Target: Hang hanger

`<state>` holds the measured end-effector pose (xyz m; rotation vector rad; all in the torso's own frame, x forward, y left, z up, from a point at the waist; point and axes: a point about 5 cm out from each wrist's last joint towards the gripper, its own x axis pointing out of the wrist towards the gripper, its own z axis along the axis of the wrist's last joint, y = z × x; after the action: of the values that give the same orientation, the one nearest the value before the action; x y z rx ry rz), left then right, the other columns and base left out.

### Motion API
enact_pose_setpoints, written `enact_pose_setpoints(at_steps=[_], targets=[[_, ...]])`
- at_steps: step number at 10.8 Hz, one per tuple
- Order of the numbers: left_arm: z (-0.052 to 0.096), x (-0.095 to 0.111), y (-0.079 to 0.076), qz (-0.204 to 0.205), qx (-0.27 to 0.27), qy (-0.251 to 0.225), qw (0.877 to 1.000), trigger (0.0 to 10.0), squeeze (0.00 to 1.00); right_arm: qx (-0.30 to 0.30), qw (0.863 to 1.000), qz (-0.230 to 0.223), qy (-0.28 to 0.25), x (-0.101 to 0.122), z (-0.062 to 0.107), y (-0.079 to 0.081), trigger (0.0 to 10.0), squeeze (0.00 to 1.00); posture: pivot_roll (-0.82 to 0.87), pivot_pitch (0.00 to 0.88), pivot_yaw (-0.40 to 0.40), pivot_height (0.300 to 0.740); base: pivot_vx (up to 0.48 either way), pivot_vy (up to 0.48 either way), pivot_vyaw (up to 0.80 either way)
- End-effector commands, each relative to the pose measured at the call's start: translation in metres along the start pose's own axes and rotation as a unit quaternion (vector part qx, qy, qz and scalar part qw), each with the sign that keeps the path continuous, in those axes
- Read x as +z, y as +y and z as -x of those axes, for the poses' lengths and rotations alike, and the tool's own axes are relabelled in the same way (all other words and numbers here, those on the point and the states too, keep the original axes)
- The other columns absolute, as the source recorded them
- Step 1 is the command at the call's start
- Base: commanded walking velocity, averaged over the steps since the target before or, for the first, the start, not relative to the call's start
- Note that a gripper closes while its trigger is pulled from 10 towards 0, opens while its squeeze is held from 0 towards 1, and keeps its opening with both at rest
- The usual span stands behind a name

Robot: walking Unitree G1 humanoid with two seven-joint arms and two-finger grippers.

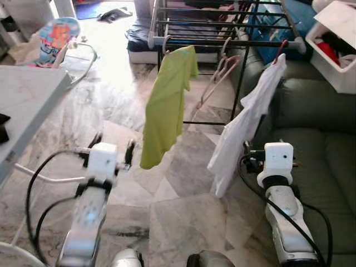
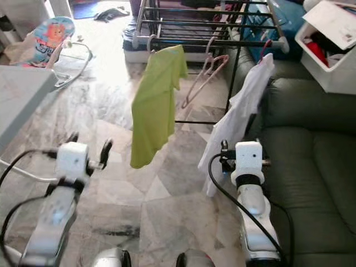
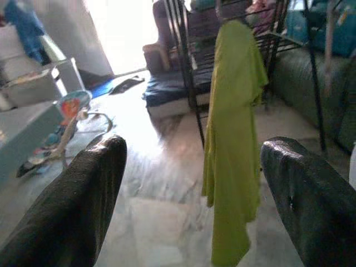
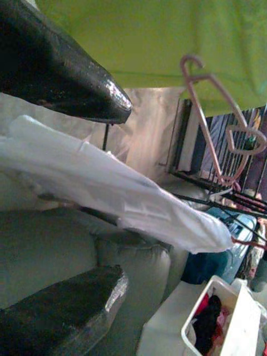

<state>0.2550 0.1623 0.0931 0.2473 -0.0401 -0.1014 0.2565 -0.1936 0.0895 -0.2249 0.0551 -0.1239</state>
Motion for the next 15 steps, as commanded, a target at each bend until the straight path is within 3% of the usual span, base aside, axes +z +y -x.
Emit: enact_pose_setpoints(at_steps=[1, 4, 6, 7, 8, 10, 12, 15], targets=[[-0.004, -0.007, -0.004, 0.007, -0.017, 0.02, 1.0, 10.0, 0.0, 0.004, 1.0, 0.004, -0.004, 0.002, 0.0, -0.002, 10.0, 0.0, -0.08, 0.06, -0.044, 0.74, 0.0, 0.0, 0.43], [-0.009, -0.015, -0.006, 0.014, -0.042, 0.048, 0.998, 10.0, 0.0, 0.023, 1.0, 0.008, -0.007, 0.002, 0.0, 0.0, 10.0, 0.0, -0.08, 0.068, -0.043, 0.74, 0.0, 0.0, 0.8], [-0.01, -0.018, -0.003, -0.033, -0.059, 0.053, 0.996, 10.0, 0.0, 0.03, 1.0, -0.005, -0.008, 0.003, -0.001, 0.005, 10.0, 0.0, -0.07, 0.069, -0.042, 0.74, 0.0, 0.0, 0.8], [-0.008, -0.018, 0.002, -0.032, -0.033, 0.05, 0.998, 10.0, 0.0, 0.037, 0.999, -0.033, -0.013, 0.007, -0.001, 0.008, 10.0, 0.0, -0.07, 0.067, -0.04, 0.74, 0.0, 0.0, 0.8], [-0.003, -0.013, 0.009, 0.033, 0.003, 0.038, 0.999, 10.0, 0.0, 0.041, 0.997, -0.057, -0.013, 0.008, 0.003, 0.008, 10.0, 0.0, -0.07, 0.067, -0.038, 0.74, 0.0, 0.0, 0.8], [0.007, -0.013, -0.001, 0.033, 0.0, 0.041, 0.999, 10.0, 0.0, 0.046, 0.997, -0.062, -0.002, 0.005, 0.005, 0.01, 10.0, 0.0, -0.07, 0.074, -0.042, 0.74, 0.0, 0.0, 0.8], [0.004, -0.015, 0.004, 0.058, 0.016, 0.051, 0.997, 10.0, 0.0, 0.055, 0.996, -0.07, -0.007, 0.009, 0.0, 0.016, 10.0, 0.0, -0.06, 0.07, -0.045, 0.74, 0.0, 0.0, 0.8], [0.005, -0.013, 0.001, 0.092, 0.016, 0.054, 0.994, 10.0, 0.0, 0.053, 0.996, -0.069, -0.007, 0.009, -0.002, 0.011, 10.0, 0.0, -0.06, 0.071, -0.047, 0.74, 0.0, 0.0, 0.8]])
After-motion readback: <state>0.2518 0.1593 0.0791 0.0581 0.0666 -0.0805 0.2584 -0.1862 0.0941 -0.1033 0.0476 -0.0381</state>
